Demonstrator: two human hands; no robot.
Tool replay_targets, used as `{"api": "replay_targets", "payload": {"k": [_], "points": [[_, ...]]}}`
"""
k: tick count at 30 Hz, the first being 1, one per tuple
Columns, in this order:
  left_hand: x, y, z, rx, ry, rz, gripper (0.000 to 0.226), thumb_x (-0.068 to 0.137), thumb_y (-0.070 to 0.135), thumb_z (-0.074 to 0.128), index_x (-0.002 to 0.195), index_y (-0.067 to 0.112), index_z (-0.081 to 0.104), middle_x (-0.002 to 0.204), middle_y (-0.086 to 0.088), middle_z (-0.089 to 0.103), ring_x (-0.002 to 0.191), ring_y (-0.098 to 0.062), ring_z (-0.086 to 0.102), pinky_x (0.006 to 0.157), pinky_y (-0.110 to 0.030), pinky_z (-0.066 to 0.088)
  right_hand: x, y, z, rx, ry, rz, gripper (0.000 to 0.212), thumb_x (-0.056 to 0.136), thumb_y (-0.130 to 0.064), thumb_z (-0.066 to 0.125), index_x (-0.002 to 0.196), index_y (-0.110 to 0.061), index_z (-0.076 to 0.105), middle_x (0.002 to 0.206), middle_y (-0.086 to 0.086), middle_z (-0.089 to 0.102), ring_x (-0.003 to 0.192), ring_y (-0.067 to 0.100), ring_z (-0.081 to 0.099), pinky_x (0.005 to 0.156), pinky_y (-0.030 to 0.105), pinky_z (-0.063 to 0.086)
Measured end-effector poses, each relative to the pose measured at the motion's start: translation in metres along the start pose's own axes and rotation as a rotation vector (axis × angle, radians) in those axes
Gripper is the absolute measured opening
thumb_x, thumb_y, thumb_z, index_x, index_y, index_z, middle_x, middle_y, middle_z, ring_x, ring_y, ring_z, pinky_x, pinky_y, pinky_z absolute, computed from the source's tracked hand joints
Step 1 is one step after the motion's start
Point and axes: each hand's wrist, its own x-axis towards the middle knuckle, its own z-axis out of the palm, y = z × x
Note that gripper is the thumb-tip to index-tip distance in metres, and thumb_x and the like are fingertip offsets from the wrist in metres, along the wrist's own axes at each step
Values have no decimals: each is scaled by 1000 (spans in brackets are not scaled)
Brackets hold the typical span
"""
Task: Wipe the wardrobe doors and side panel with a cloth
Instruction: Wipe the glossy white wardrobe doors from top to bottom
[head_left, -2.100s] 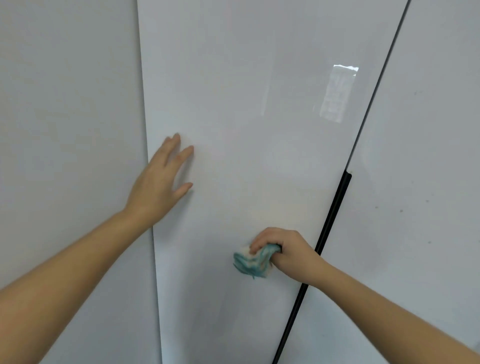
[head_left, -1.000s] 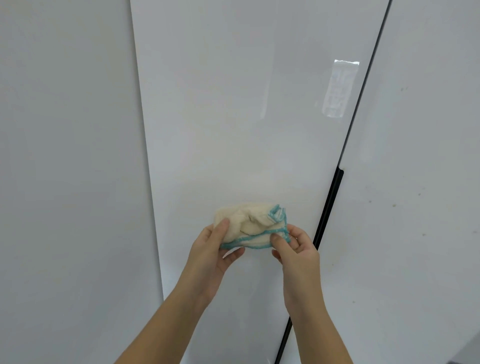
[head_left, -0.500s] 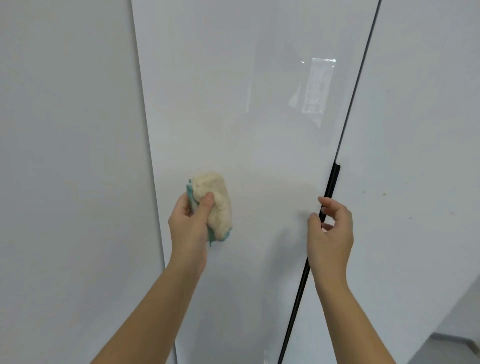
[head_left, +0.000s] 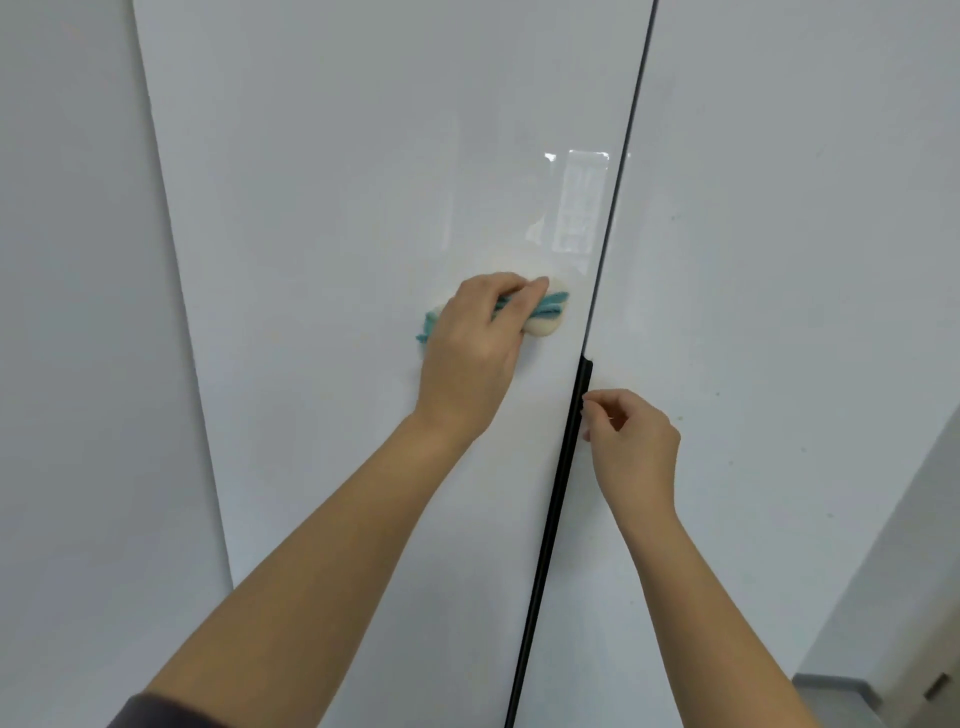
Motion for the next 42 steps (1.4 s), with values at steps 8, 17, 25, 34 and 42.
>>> {"api": "replay_targets", "payload": {"k": [8,17,25,34,42], "points": [[-33,-4,37,116,-21,278,17,91,-2,60,99,4,74,97,-7,71,92,-24,66,85,-32,51,17,12,-8,60,-26,-93,12,88,-18,65,82,-29,69,77,-17,67,65,13,61,63,15,44],[-83,-10,36,60,-161,440,13,92,3,62,93,6,75,94,-3,71,87,-20,67,75,-29,49,0,27,2,41,-16,-63,17,89,-16,63,83,-31,69,81,-16,68,67,12,60,65,17,44],[-131,-18,37,-23,-300,492,16,94,0,57,91,4,73,95,-6,70,85,-20,65,78,-30,51,-26,45,18,19,59,-26,15,91,-19,63,91,-32,68,92,-16,67,78,9,63,73,17,48],[-145,-15,32,53,-300,545,20,96,2,52,101,6,70,93,-5,67,84,-21,62,76,-33,50,-31,61,25,22,52,-15,18,87,-15,69,78,-31,69,77,-19,67,67,4,58,63,9,42],[-119,-32,36,100,-142,592,15,92,10,62,96,18,73,99,3,69,97,-15,65,84,-32,49,-23,57,20,-23,17,-25,19,84,-11,71,76,-28,69,66,-16,62,59,5,54,55,9,40]]}}
